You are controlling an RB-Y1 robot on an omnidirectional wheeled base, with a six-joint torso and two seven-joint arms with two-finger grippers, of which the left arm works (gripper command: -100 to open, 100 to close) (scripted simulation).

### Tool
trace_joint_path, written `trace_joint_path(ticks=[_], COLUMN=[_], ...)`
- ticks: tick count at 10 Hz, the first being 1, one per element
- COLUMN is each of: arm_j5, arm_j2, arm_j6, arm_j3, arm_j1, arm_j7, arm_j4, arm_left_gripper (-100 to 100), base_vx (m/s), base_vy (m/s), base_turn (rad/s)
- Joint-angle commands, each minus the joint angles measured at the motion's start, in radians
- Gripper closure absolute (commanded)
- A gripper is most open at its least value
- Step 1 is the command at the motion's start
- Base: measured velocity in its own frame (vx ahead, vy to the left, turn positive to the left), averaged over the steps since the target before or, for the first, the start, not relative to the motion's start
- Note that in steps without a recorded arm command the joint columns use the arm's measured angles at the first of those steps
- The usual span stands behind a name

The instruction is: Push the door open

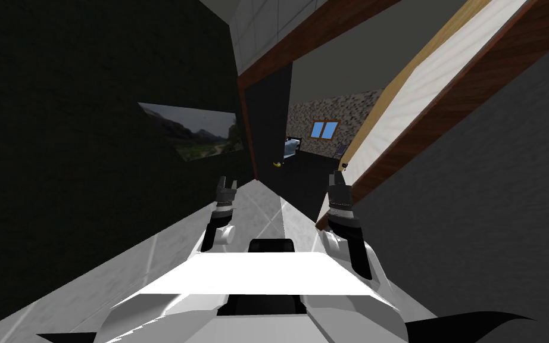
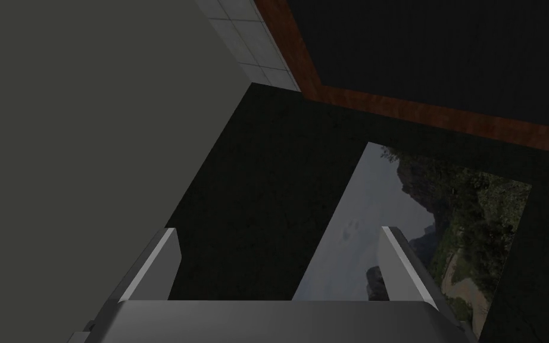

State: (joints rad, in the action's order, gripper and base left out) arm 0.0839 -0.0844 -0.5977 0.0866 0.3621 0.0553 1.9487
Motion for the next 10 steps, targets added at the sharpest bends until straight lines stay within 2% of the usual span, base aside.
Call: trace_joint_path(ticks=[1, 2, 3, 10], arm_j5=[-0.003, -0.005, -0.01, -0.027], arm_j2=[-0.003, -0.005, -0.007, -0.015], arm_j6=[-0.006, -0.01, -0.018, -0.047], arm_j3=[0.002, 0.003, 0.006, 0.016], arm_j1=[-0.013, -0.022, -0.042, -0.113], arm_j7=[0.003, 0.005, 0.008, 0.02], arm_j4=[-0.033, -0.054, -0.1, -0.271], arm_left_gripper=[-100, -100, -100, -100], base_vx=[0.094, 0.095, 0.132, 0.102], base_vy=[0.019, 0.028, 0.037, 0.032], base_turn=[-0.067, -0.076, -0.14, -0.087])
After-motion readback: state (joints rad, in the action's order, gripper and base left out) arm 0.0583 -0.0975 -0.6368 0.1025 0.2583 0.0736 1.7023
